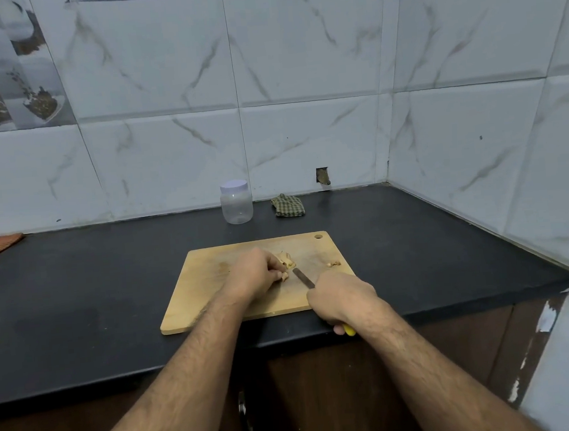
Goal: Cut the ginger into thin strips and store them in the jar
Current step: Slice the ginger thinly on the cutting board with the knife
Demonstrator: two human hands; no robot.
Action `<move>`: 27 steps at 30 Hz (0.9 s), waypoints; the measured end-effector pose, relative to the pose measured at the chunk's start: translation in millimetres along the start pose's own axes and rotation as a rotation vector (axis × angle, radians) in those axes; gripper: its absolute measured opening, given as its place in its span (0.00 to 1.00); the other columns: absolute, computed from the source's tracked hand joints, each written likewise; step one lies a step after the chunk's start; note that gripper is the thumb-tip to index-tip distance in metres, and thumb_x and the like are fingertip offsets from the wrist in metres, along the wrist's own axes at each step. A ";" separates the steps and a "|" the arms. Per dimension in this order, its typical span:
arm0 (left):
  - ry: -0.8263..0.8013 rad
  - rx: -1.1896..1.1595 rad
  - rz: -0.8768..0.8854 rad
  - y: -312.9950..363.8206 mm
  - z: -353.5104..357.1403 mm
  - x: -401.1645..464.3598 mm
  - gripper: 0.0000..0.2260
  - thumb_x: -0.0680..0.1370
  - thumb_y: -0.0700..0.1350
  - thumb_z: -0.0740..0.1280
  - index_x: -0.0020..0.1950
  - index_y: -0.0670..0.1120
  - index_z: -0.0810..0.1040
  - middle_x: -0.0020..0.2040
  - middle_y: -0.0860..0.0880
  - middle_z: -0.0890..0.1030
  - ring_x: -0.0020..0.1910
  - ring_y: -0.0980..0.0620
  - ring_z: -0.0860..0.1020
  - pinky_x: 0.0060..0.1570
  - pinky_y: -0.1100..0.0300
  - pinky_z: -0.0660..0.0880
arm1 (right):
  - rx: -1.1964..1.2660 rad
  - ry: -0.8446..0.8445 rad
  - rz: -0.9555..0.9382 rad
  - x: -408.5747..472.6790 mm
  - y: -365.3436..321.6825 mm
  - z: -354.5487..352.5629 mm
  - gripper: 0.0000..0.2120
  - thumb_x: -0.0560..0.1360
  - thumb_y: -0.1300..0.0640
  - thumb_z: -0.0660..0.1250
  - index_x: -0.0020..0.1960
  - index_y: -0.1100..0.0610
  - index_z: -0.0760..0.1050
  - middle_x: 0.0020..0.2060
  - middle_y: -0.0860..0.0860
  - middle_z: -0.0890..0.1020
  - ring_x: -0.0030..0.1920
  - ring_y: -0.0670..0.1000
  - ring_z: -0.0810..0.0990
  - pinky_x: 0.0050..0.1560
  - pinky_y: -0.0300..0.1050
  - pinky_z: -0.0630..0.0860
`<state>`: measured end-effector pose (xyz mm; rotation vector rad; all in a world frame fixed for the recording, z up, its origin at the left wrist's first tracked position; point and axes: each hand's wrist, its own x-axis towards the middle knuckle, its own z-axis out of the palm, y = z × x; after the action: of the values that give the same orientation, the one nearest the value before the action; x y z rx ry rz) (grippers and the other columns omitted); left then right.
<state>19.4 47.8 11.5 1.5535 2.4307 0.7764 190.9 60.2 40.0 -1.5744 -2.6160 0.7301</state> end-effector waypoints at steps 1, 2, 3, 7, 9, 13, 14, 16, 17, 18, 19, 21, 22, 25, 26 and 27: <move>0.007 -0.008 0.005 -1.3 0.7 0.3 0.06 0.77 0.43 0.71 0.51 0.50 0.86 0.49 0.54 0.85 0.45 0.58 0.77 0.45 0.64 0.69 | -0.001 -0.006 -0.010 1.3 -1.3 0.9 0.09 0.78 0.58 0.56 0.48 0.57 0.74 0.35 0.50 0.83 0.22 0.48 0.77 0.29 0.38 0.73; 0.017 -0.015 0.006 -2.1 1.2 -0.3 0.05 0.76 0.43 0.71 0.50 0.50 0.86 0.48 0.54 0.85 0.45 0.57 0.78 0.45 0.64 0.69 | -0.004 -0.011 -0.018 2.1 -3.0 1.5 0.08 0.78 0.58 0.56 0.46 0.57 0.73 0.35 0.50 0.83 0.22 0.48 0.77 0.31 0.39 0.74; 0.023 -0.023 0.004 -2.6 1.8 -0.8 0.04 0.76 0.44 0.72 0.49 0.50 0.86 0.47 0.54 0.85 0.46 0.57 0.79 0.45 0.63 0.70 | -0.008 -0.016 -0.024 2.9 -4.5 2.0 0.08 0.78 0.58 0.56 0.45 0.56 0.73 0.35 0.50 0.83 0.23 0.48 0.77 0.33 0.40 0.76; 0.036 -0.064 -0.011 -5.2 5.2 -0.2 0.02 0.75 0.46 0.73 0.42 0.52 0.84 0.42 0.55 0.83 0.42 0.56 0.78 0.42 0.61 0.71 | 0.000 -0.035 -0.040 5.1 -8.4 3.3 0.07 0.77 0.59 0.57 0.44 0.57 0.73 0.32 0.50 0.82 0.21 0.47 0.76 0.30 0.40 0.74; 0.040 -0.086 -0.012 -5.6 6.5 0.2 0.06 0.75 0.46 0.73 0.38 0.53 0.82 0.39 0.56 0.82 0.40 0.56 0.77 0.40 0.61 0.70 | -0.008 -0.036 -0.043 5.3 -8.9 3.7 0.07 0.77 0.59 0.57 0.43 0.58 0.72 0.29 0.50 0.81 0.19 0.46 0.74 0.28 0.39 0.71; 0.036 -0.127 -0.019 -6.3 7.8 -0.3 0.11 0.78 0.43 0.69 0.35 0.53 0.80 0.34 0.57 0.79 0.36 0.58 0.75 0.40 0.62 0.71 | -0.001 -0.041 -0.054 5.4 -9.8 3.4 0.07 0.77 0.61 0.57 0.44 0.58 0.73 0.28 0.50 0.80 0.19 0.46 0.74 0.25 0.38 0.69; 0.034 -0.136 -0.022 -6.9 7.6 -0.1 0.11 0.78 0.43 0.69 0.36 0.53 0.81 0.34 0.58 0.79 0.36 0.58 0.75 0.41 0.62 0.71 | 0.002 -0.042 -0.056 5.4 -10.3 3.4 0.07 0.77 0.61 0.57 0.45 0.59 0.73 0.28 0.50 0.80 0.18 0.46 0.73 0.24 0.37 0.68; 0.038 -0.155 -0.031 -7.2 6.7 -0.4 0.10 0.77 0.42 0.70 0.37 0.53 0.81 0.36 0.60 0.79 0.38 0.59 0.75 0.42 0.62 0.70 | -0.001 -0.042 -0.063 5.7 -11.2 4.1 0.07 0.77 0.61 0.56 0.49 0.59 0.74 0.28 0.50 0.79 0.18 0.46 0.73 0.24 0.37 0.67; 0.042 -0.167 -0.037 -7.5 6.4 -0.3 0.10 0.77 0.42 0.71 0.37 0.53 0.81 0.36 0.60 0.79 0.39 0.59 0.75 0.42 0.62 0.70 | -0.002 -0.040 -0.067 6.1 -11.8 4.9 0.08 0.77 0.60 0.56 0.50 0.59 0.74 0.28 0.50 0.79 0.18 0.46 0.73 0.24 0.37 0.68; 0.047 -0.178 -0.044 -8.0 6.5 0.0 0.09 0.76 0.42 0.71 0.37 0.53 0.81 0.37 0.59 0.80 0.39 0.59 0.76 0.42 0.62 0.70 | 0.001 -0.040 -0.070 6.4 -12.0 5.7 0.09 0.78 0.60 0.56 0.52 0.59 0.74 0.28 0.50 0.79 0.19 0.46 0.73 0.25 0.38 0.69; 0.051 -0.186 -0.050 -7.9 6.6 0.3 0.09 0.76 0.42 0.72 0.37 0.53 0.81 0.37 0.59 0.80 0.39 0.58 0.76 0.41 0.62 0.70 | 0.006 -0.040 -0.072 7.0 -12.3 6.2 0.10 0.78 0.60 0.56 0.53 0.59 0.75 0.29 0.50 0.80 0.20 0.46 0.74 0.26 0.39 0.70; 0.059 -0.192 -0.056 -7.8 7.5 0.6 0.07 0.75 0.42 0.73 0.38 0.53 0.82 0.36 0.58 0.80 0.38 0.58 0.76 0.40 0.62 0.70 | 0.011 -0.035 -0.075 7.5 -11.8 5.7 0.09 0.78 0.60 0.56 0.51 0.59 0.74 0.30 0.51 0.80 0.21 0.47 0.74 0.27 0.40 0.71; 0.061 -0.194 -0.057 -8.2 8.3 0.8 0.06 0.75 0.43 0.73 0.39 0.53 0.83 0.36 0.58 0.81 0.38 0.59 0.76 0.39 0.63 0.70 | 0.012 -0.030 -0.074 7.4 -11.2 5.0 0.08 0.78 0.60 0.56 0.49 0.59 0.74 0.30 0.51 0.80 0.21 0.47 0.74 0.27 0.39 0.70; 0.061 -0.188 -0.053 -9.4 10.1 1.0 0.06 0.75 0.45 0.73 0.39 0.54 0.83 0.39 0.59 0.82 0.41 0.59 0.77 0.40 0.62 0.71 | 0.006 -0.021 -0.064 7.5 -9.7 3.6 0.08 0.78 0.59 0.56 0.43 0.58 0.72 0.30 0.50 0.80 0.20 0.47 0.74 0.24 0.38 0.69; 0.058 -0.182 -0.044 -10.4 10.8 1.5 0.05 0.75 0.46 0.73 0.39 0.54 0.83 0.41 0.58 0.83 0.43 0.58 0.78 0.43 0.61 0.73 | 0.003 -0.020 -0.059 7.9 -9.3 3.9 0.08 0.78 0.59 0.56 0.43 0.58 0.71 0.30 0.50 0.80 0.20 0.47 0.74 0.25 0.38 0.69; 0.050 -0.174 -0.034 -11.2 11.3 2.2 0.05 0.75 0.46 0.73 0.40 0.54 0.83 0.43 0.57 0.83 0.44 0.57 0.79 0.46 0.60 0.74 | 0.003 -0.019 -0.052 8.9 -8.8 4.6 0.08 0.78 0.59 0.56 0.43 0.57 0.71 0.30 0.50 0.80 0.21 0.47 0.74 0.25 0.38 0.69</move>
<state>13.9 49.9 -3.5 1.4420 2.3448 1.0021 178.1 62.5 37.3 -1.4992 -2.6570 0.7501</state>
